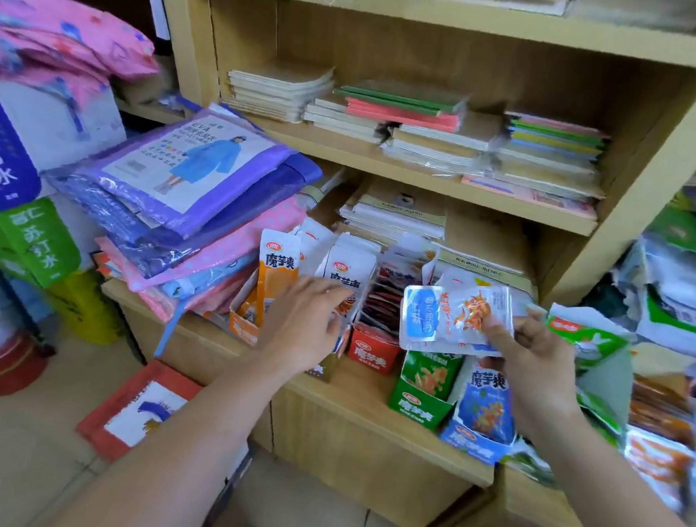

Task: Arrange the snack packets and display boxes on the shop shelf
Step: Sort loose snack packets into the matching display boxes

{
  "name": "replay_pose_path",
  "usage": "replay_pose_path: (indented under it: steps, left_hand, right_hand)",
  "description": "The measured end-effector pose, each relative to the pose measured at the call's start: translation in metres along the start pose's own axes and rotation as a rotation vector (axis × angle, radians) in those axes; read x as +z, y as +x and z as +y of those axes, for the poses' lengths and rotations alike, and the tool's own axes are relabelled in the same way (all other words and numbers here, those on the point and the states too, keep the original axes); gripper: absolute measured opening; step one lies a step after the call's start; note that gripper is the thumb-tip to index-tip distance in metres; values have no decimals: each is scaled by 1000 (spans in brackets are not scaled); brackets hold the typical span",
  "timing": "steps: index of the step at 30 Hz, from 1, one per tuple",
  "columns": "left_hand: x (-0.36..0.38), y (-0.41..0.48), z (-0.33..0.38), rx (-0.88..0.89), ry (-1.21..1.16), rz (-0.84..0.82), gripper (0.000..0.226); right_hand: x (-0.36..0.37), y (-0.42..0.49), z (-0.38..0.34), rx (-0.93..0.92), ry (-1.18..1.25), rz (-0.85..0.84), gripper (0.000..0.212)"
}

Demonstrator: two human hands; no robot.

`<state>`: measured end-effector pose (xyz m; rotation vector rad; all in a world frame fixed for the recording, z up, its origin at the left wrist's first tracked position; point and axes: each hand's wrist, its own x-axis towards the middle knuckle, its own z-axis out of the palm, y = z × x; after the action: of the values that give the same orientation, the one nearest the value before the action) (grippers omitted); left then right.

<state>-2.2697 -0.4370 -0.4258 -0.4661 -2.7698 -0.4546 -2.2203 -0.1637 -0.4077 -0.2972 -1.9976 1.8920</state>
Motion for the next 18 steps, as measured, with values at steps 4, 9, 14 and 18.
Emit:
replay_pose_path:
  steps: [4, 9, 14, 18]
  left_hand:
    - [5, 25, 0, -5, 192, -48, 60]
    - [5, 26, -9, 11, 238, -50, 46]
    - [-4, 27, -17, 37, 218, 5, 29]
    - [-2, 27, -11, 40, 180, -6, 29]
  right_hand:
    - [-14, 5, 6, 43, 48, -25, 17]
    - [-28, 14, 2, 20, 34, -15, 13]
    - [-31, 16, 2, 7, 23, -7, 13]
    - [-28, 11, 1, -5, 42, -28, 15]
